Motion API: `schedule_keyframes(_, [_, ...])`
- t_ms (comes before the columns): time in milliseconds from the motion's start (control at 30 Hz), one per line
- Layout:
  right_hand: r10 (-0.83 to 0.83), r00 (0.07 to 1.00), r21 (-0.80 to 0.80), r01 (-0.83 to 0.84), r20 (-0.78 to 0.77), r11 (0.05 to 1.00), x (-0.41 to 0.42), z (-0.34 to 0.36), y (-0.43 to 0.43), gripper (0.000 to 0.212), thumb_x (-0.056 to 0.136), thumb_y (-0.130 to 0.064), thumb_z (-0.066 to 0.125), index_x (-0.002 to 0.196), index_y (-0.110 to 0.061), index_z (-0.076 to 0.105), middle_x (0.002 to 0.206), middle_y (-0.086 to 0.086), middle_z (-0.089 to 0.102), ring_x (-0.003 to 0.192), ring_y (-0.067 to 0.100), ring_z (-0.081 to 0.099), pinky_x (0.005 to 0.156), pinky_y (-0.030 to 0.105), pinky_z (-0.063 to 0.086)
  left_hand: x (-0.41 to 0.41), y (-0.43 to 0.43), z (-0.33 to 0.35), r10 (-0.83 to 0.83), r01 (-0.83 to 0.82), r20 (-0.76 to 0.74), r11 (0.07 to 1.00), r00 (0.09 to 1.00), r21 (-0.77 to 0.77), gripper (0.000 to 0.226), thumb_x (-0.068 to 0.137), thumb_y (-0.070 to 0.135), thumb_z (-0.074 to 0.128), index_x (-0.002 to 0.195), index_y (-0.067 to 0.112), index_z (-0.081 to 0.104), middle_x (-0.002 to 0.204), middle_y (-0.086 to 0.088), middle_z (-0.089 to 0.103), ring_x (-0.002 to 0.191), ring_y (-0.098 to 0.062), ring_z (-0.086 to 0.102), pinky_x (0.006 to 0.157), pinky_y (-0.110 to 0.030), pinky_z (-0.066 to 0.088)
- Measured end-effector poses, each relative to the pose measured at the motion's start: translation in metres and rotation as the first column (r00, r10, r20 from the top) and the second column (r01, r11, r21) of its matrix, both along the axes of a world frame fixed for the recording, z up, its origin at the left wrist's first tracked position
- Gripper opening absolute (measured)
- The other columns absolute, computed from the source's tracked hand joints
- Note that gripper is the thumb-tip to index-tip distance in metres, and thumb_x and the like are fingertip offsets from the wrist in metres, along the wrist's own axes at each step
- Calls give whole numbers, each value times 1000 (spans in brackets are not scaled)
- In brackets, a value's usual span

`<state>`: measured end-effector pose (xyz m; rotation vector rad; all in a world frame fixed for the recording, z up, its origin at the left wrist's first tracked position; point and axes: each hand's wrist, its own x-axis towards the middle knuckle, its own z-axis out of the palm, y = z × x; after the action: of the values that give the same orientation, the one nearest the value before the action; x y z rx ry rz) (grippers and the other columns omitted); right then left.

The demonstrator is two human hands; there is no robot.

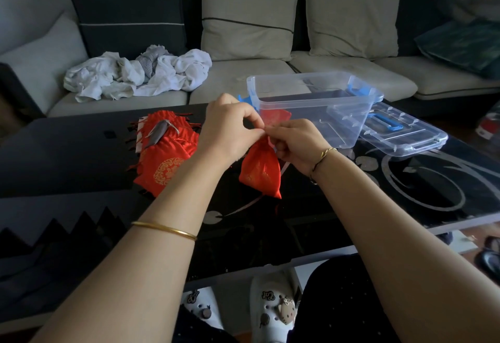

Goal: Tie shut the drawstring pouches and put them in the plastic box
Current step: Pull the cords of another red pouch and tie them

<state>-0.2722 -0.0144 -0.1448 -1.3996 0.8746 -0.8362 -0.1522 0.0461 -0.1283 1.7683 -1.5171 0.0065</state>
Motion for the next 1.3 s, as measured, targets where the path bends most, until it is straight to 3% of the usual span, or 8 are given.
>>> schedule_keyframes(300, [114,993,58,-115,27,992,-6,2,0,17,93,-6,53,79,0,61,61,5,43,51,8,36,46,15,36,0,-4,-5,4,-5,53,999,999,35,10,77,23,75,84,16,72,104,-5,52,110,-24,49,90,-38,46])
schedule_keyframes(533, [-140,970,-209,97,-198,973,-25,-4,-22,12,86,-5,63,91,4,68,57,-3,51,35,-3,47,42,11,38,6,-4,1,23,-32,58,986,998,163,10,88,14,60,81,7,64,104,-7,50,94,-22,53,78,-24,35])
schedule_keyframes(667, [-113,942,-234,38,-315,972,-19,-21,-22,15,89,-14,58,76,-11,65,70,4,58,56,7,50,53,19,42,-2,-6,-1,75,-38,-135,966,988,257,15,88,12,52,80,2,59,88,-13,56,75,-24,54,68,-31,41])
schedule_keyframes(767, [131,962,39,-125,-239,991,-24,-26,-17,30,95,-35,48,113,-14,60,110,6,63,90,16,62,71,29,53,-2,-7,2,131,1,-466,962,875,272,15,89,8,49,76,6,56,74,-10,61,68,-22,59,65,-31,52])
schedule_keyframes(900, [216,888,-70,-266,-406,962,-22,-43,-8,61,83,-38,65,136,-21,39,125,0,56,109,15,59,81,32,54,0,-14,3,128,20,-707,980,696,197,15,89,4,51,74,4,53,63,-9,58,65,-23,61,67,-34,54])
schedule_keyframes(967, [123,899,-174,-213,-421,961,-20,-47,-7,59,82,-28,69,132,-16,41,119,4,58,101,13,59,74,24,52,-2,-16,6,108,29,-790,987,604,158,15,90,2,50,75,3,53,64,-10,56,60,-20,59,59,-27,52])
schedule_keyframes(1167, [-99,888,-377,-88,-449,922,-22,-52,-13,40,81,-24,70,113,-8,52,101,2,57,94,21,59,83,38,50,-8,-18,13,3,92,-938,995,346,36,16,91,-1,49,76,1,56,64,-10,56,60,-17,57,58,-24,55])
schedule_keyframes(1300, [-219,859,-506,-52,-462,861,-28,-44,-12,16,84,-20,65,90,-11,54,83,0,54,78,17,50,59,22,35,-11,-21,14,-22,88,-950,996,313,6,17,91,0,50,76,1,56,64,-9,57,60,-17,57,61,-24,55])
